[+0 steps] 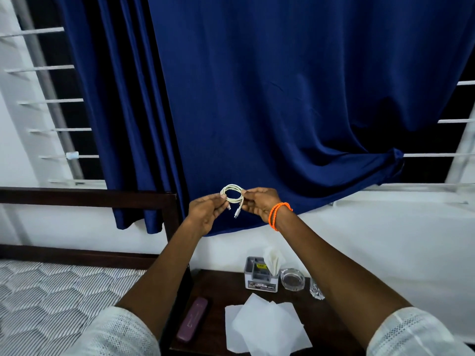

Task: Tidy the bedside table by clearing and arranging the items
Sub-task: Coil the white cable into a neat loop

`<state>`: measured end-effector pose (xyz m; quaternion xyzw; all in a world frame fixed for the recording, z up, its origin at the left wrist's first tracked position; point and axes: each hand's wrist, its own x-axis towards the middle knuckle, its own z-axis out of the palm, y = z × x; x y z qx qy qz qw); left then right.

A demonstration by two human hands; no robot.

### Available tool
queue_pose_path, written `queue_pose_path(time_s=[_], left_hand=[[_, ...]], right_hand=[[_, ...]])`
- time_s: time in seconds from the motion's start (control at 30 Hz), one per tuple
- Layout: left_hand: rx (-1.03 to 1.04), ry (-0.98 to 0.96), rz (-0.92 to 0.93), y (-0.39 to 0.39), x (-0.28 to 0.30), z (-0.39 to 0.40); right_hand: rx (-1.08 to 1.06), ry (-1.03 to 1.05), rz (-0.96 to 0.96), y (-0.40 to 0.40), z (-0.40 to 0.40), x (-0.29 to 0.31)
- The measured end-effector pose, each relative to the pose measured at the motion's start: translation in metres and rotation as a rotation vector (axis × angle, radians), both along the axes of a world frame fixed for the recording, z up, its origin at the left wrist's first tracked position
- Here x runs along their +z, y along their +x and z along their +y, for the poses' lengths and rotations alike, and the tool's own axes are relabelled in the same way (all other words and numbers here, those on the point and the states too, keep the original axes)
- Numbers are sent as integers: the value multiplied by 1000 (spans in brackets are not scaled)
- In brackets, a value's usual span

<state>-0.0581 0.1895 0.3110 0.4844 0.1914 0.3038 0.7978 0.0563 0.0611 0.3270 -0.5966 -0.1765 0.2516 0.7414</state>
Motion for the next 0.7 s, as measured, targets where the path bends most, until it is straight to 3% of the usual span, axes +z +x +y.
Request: queue_pose_path(time_s=[0.4, 0.7], left_hand=[[65, -45, 293, -5, -87, 13], [129, -82, 411, -8, -161, 26]], right_hand=[[-21, -129, 111, -15, 21, -88], [-29, -229, 189, -16, 34, -165]])
